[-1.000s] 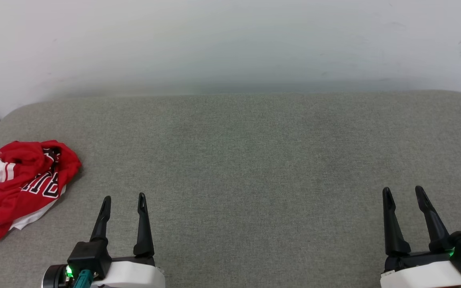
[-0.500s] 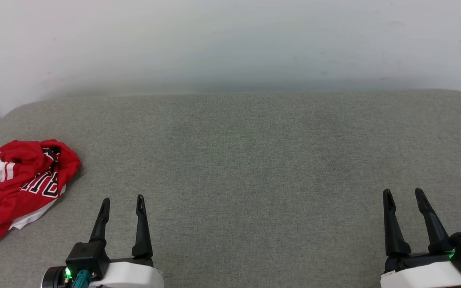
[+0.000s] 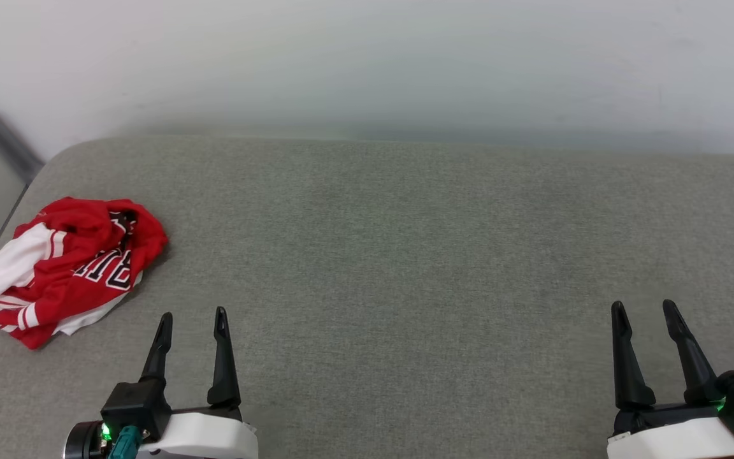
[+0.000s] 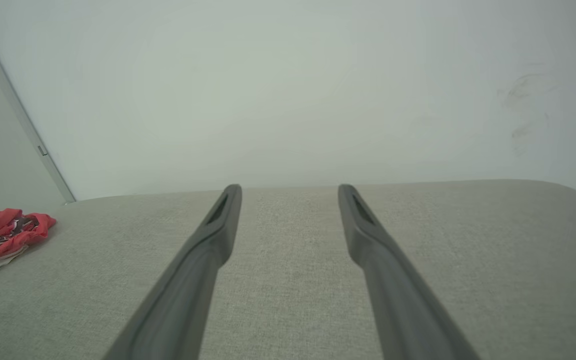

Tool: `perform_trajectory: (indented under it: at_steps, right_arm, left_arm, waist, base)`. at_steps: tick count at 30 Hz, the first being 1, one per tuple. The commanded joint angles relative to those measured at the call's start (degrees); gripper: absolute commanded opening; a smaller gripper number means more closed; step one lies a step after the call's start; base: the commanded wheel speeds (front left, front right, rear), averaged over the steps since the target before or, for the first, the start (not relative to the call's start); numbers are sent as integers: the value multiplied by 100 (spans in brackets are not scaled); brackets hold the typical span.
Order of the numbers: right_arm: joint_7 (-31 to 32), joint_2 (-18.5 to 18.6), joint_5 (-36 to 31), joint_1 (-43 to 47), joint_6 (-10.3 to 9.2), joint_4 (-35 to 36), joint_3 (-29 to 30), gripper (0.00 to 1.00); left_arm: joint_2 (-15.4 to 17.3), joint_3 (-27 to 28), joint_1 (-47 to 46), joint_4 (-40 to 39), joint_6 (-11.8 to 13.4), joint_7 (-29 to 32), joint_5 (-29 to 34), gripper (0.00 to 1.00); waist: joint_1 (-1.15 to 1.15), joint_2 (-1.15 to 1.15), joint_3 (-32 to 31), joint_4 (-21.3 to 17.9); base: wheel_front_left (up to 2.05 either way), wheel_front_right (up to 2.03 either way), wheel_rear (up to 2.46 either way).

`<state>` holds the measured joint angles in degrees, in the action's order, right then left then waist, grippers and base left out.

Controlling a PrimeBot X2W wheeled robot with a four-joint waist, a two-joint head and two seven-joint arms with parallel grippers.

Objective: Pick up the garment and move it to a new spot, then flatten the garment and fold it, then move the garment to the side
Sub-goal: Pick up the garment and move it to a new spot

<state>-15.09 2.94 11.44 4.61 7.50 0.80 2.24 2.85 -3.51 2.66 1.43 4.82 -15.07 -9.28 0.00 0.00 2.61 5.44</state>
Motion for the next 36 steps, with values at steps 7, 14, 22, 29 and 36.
perform_trajectory:
  at_steps: [7, 14, 22, 29, 36]
  right_arm:
    - [-12, -11, -63, -13, -2, 34, -6, 100]
    - [-12, -11, -108, 11, -2, 44, -39, 100]
    - [-12, -11, -191, -28, -2, 65, -36, 100]
    - [-12, -12, -201, -32, -2, 63, -71, 100]
    - [-12, -12, -218, -32, -2, 54, -99, 100]
  left_arm:
    - [5, 98, -50, 13, 45, -16, -59, 100]
    - [5, 128, -69, 29, 57, -16, -91, 100]
    - [5, 126, -38, 66, 91, -16, -180, 100]
    - [4, 188, -15, 58, 117, -16, -249, 100]
    - [5, 237, 18, 43, 120, -16, -295, 100]
  waist:
    - [0, 0, 71, 506]
    - [0, 0, 129, 1028]
    - [0, 0, 155, 1569]
    - [0, 0, 160, 1931]
    - [0, 0, 170, 2085]
  base:
    - [0, 0, 0]
    - [0, 0, 0]
    - [0, 0, 0]
    - [0, 0, 0]
    - [0, 0, 0]
